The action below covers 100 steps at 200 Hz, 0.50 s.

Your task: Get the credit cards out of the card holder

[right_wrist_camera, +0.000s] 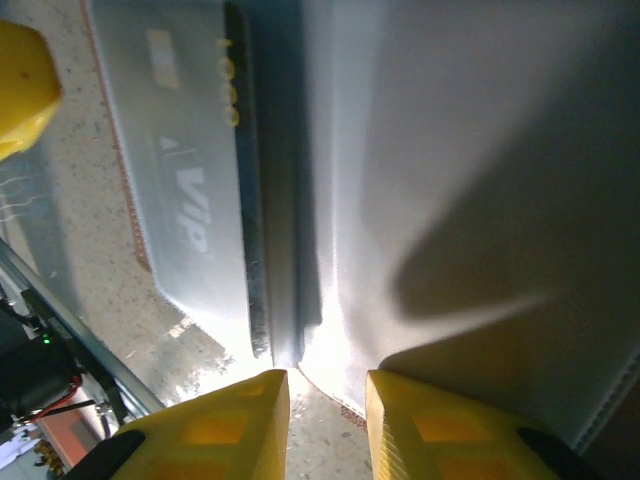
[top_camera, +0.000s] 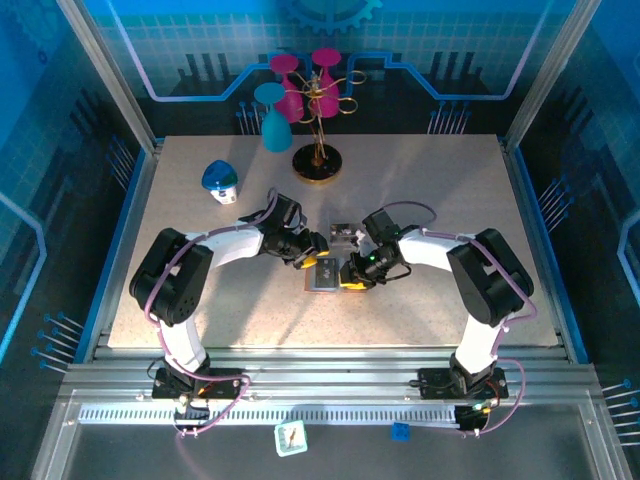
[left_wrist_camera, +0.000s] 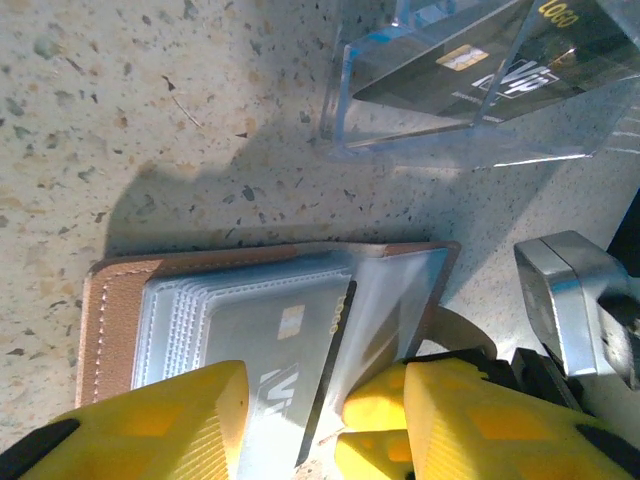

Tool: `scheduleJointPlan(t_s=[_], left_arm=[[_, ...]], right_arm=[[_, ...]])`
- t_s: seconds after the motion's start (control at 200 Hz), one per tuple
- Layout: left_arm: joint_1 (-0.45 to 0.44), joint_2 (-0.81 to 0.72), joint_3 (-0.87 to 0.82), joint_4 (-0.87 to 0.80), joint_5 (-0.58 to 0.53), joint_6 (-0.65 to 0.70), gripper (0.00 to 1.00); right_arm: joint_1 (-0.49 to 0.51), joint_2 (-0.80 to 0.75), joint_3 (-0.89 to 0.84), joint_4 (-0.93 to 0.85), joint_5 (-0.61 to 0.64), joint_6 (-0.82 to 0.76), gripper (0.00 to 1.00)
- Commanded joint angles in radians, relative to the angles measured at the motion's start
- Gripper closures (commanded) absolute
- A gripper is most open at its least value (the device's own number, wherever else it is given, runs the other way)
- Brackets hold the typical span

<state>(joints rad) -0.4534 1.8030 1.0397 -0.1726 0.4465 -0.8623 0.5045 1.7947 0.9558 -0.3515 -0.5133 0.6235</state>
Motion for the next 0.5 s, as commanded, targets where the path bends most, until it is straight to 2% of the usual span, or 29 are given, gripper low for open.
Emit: scheduleJointPlan(t_s=[0.0, 0.19, 0.495], left_arm=[[0.004, -0.022, -0.004, 0.017, 0.021, 0.008, 0.55], [0.000, -0.016, -0.007, 0.026, 0.032, -0.001, 0.56], [-0.028, -0.028, -0.010, 0.025, 0.027, -0.015, 0.62]], right_arm=[[-0.023, 0.021, 0.018, -0.033, 0.041, -0.036, 0.73], [-0.046, 0.021, 0.041, -0.061, 0.029, -0.057, 0.73], [-0.046, -0.058, 0.065, -0.007, -0.089, 0.011, 0.73]])
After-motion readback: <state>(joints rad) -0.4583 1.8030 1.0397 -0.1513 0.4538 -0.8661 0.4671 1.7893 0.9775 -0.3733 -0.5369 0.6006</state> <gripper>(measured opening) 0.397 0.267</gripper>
